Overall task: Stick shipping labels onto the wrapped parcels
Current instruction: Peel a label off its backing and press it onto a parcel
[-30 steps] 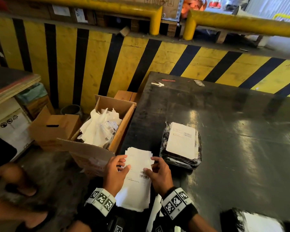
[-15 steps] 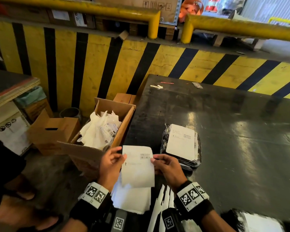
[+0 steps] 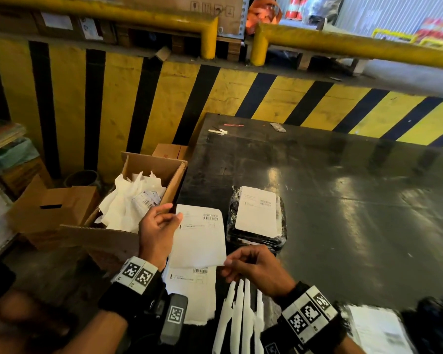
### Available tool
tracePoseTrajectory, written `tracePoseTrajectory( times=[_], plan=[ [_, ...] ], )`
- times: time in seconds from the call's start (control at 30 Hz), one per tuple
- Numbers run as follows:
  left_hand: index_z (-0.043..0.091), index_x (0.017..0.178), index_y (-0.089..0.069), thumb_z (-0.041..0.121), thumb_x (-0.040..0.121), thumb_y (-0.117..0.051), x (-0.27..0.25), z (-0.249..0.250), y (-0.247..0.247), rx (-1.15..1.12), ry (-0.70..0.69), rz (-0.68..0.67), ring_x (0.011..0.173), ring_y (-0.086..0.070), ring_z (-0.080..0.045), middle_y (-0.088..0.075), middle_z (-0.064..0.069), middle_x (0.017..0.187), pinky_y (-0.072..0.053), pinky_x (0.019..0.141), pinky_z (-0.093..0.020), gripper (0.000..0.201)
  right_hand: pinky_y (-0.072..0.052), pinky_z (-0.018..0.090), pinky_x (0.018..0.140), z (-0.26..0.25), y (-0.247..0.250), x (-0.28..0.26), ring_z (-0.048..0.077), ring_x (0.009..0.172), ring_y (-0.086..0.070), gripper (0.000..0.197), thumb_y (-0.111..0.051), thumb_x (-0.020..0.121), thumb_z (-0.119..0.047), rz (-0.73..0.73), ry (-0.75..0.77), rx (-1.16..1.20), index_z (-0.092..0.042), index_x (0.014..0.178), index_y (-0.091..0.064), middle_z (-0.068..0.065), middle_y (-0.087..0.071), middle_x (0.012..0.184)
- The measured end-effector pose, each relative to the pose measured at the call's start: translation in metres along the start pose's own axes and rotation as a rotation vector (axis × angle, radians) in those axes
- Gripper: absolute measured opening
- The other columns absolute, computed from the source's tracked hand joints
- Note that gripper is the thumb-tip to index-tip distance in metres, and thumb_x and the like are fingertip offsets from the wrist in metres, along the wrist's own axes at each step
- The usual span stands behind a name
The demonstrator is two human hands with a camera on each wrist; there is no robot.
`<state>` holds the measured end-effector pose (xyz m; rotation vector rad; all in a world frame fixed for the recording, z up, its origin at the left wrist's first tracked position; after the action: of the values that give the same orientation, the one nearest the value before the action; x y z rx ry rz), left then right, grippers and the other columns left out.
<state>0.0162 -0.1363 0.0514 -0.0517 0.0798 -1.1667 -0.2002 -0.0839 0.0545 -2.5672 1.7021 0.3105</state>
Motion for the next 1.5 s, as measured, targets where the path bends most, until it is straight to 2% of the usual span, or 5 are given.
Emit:
tracePoseTrajectory(
  times=[0.23, 0.37, 0.63, 1.17, 1.5],
  plan=[
    [0.007, 0.105, -0.061, 0.005, 0.081, -0.068, 0.000, 0.001, -0.011, 0.205, -0.085, -0.041, 0.085, -0.063, -0.022, -0.066, -0.009, 0.091, -0.051, 0.072, -0.028, 0.025, -0.053, 0.034, 0.070, -0.007, 0.003, -0.006, 0.021, 0.066, -0.066, 0.011, -0.058, 0.088, 0.000, -0.007, 0.028, 0.028, 0.009, 0.089, -0.063, 0.013, -0.071, 0.079],
    [0.017, 0.091, -0.067, 0.009, 0.079, -0.071, -0.014, 0.021, -0.016, 0.507, -0.382, -0.098, 0.088, -0.058, -0.010, -0.062, 0.005, 0.094, -0.048, 0.079, -0.026, 0.014, -0.054, 0.026, 0.065, -0.020, 0.004, -0.005, 0.015, 0.062, -0.065, 0.008, -0.056, 0.088, 0.000, -0.005, 0.068, 0.044, 0.001, 0.087, -0.064, 0.009, -0.071, 0.077],
    [0.029, 0.078, -0.072, 0.049, 0.077, -0.062, -0.078, 0.045, -0.047, 0.321, -0.429, -0.549, 0.078, -0.065, -0.010, -0.070, 0.012, 0.074, -0.044, 0.067, -0.011, 0.023, -0.050, 0.023, 0.061, -0.036, -0.006, 0.004, 0.016, 0.062, -0.064, 0.015, -0.055, 0.091, -0.009, -0.006, 0.173, 0.000, -0.001, 0.090, -0.068, 0.011, -0.071, 0.081],
    [0.013, 0.078, -0.065, 0.018, 0.089, -0.060, 0.015, 0.005, 0.023, 0.311, -0.049, -0.072, 0.080, -0.065, -0.025, -0.069, -0.008, 0.081, -0.052, 0.076, -0.038, 0.013, -0.043, 0.025, 0.050, -0.036, 0.093, -0.030, 0.016, 0.048, -0.049, 0.016, -0.048, 0.077, -0.009, 0.378, 0.211, 0.048, -0.007, 0.064, -0.058, 0.002, -0.054, 0.050],
    [0.015, 0.081, -0.063, 0.019, 0.089, -0.060, 0.028, 0.006, 0.023, 0.334, -0.099, 0.026, 0.084, -0.063, -0.027, -0.068, -0.010, 0.086, -0.053, 0.079, -0.040, 0.010, -0.035, 0.023, 0.044, -0.057, 0.141, -0.060, 0.015, 0.044, -0.039, 0.031, -0.043, 0.078, -0.004, 0.603, 0.316, 0.264, -0.016, 0.052, -0.056, 0.002, -0.045, 0.045]
  ],
)
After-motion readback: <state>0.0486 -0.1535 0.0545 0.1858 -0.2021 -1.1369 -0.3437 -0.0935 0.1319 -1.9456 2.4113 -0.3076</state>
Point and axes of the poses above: each hand's wrist, its own x-axis towards the middle knuckle, its own y-axis out of the back of the hand, z = x × y, the point moved 7 cm from there along x, towards the middle knuckle
